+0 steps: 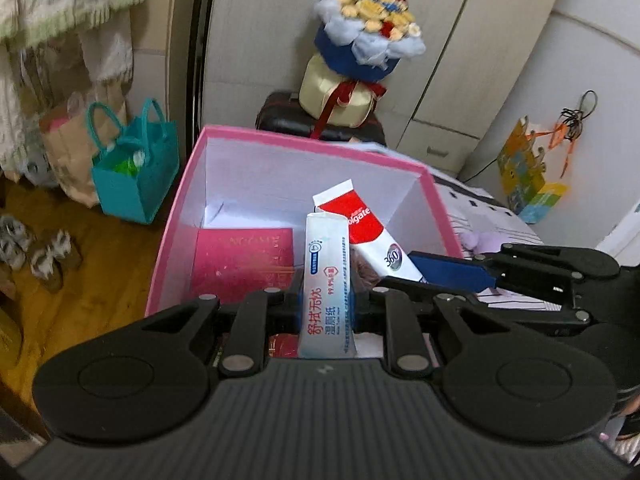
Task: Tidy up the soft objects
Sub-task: 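Open the left gripper to drop the white tube while the right gripper releases the Colgate tube into the box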
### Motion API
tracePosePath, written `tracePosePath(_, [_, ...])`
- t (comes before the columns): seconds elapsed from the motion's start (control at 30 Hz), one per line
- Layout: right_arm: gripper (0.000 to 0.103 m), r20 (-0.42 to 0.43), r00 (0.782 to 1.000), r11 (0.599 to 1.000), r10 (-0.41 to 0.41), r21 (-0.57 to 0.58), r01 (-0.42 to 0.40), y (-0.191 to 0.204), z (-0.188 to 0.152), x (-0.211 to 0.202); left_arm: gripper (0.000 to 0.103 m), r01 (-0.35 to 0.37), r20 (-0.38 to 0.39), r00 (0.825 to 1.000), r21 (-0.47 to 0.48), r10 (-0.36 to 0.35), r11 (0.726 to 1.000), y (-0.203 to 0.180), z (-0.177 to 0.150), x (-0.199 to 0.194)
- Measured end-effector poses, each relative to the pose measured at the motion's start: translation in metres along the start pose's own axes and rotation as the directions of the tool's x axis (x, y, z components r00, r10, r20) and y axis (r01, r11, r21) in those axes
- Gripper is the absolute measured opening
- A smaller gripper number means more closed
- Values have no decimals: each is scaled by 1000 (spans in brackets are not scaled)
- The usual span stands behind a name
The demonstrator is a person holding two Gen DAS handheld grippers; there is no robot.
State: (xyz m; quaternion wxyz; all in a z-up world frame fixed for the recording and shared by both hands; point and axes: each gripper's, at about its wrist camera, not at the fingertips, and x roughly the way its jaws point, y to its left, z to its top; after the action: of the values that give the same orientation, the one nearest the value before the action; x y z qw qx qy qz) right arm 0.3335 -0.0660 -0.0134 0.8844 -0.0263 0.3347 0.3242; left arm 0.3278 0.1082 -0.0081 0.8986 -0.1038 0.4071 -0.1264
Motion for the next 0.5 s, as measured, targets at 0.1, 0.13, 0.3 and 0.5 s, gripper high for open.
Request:
tracePosePath(0.1, [29,-38,999,1000,-4,-19,4,2,2,13,19,-21,-32,999,-16,21,1000,6,1,12])
tracePosePath(0.13, [29,-47,999,999,-13,-32,12,4,2,17,19,-31,-39,999,-18,30,999,7,1,16])
tracePosePath(0.3, [33,-70,997,998,-30,-52,26,6,2,26,45,-65,-8,998,-29,65,997,8,0,13])
tracePosePath(0.5, [41,-15,1000,1000,9,-25,-9,0,3,-16,57,-65,44,997,65,62,996,-2,-3,-21])
